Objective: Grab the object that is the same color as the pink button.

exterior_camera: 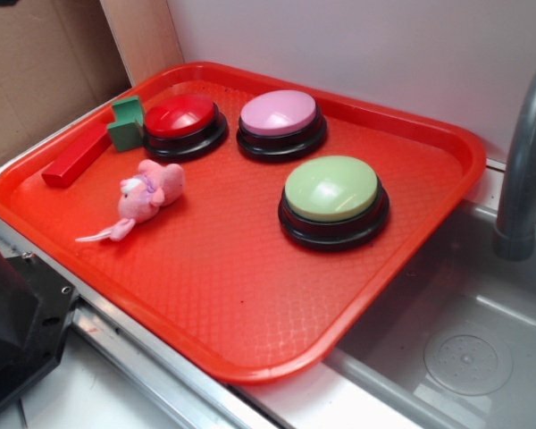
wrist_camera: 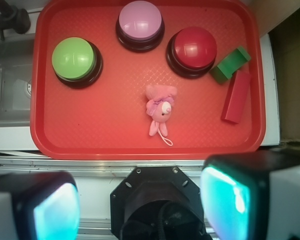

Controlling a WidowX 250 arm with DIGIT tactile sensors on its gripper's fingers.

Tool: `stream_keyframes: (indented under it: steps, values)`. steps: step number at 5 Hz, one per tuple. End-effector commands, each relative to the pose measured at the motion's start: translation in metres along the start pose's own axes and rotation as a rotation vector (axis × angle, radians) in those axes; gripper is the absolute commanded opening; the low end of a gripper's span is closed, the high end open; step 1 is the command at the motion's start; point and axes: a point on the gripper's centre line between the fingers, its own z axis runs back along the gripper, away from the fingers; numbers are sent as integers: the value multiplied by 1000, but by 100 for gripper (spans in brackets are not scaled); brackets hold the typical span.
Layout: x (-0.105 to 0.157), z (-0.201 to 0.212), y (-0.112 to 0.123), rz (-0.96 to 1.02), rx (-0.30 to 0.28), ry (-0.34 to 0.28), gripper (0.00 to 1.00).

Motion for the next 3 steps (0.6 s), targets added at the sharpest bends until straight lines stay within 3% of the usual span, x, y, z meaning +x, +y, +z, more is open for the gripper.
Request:
stream_keyframes:
  steps: [1,2,3]
  values:
    - [0,0,0,0,0,0,100]
    - [3,-18,14,-65,14,-13,100]
    - [7,-44,31,-111,-19,-19,100]
